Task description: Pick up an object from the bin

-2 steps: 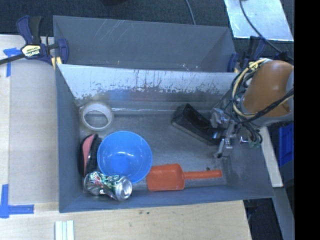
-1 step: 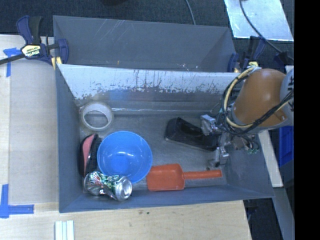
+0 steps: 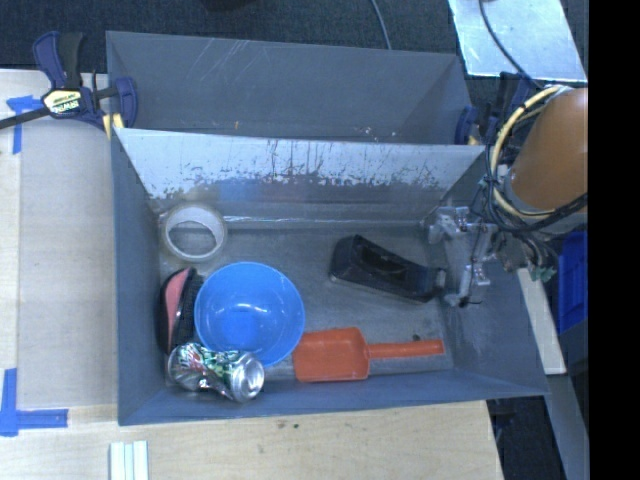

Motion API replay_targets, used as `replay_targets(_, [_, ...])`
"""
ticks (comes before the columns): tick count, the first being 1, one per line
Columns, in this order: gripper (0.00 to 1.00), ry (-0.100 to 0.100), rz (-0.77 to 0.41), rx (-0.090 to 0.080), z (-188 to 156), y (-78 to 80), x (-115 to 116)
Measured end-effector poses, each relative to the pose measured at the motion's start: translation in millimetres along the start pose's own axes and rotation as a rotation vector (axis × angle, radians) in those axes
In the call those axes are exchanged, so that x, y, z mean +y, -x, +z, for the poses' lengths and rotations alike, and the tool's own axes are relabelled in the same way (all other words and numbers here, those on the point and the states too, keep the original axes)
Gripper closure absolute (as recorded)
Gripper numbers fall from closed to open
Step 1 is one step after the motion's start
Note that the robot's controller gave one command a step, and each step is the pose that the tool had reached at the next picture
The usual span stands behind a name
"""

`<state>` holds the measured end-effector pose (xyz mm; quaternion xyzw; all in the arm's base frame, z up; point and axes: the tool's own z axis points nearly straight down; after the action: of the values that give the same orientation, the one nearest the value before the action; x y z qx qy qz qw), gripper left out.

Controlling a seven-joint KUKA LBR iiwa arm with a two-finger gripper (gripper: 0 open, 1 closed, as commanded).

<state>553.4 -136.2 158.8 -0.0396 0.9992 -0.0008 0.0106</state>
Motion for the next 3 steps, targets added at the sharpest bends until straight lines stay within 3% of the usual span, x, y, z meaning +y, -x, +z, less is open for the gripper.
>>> replay_targets(1, [0.0, -0.004, -0.056, -0.007, 75, 0.1, 27])
replay_targets(2, [0.0, -0.005, -0.026, -0.014, 91, -4.5, 29])
replay_targets(3, [1.0, -0.006, -0.098, -0.014, 89, 15.5, 60])
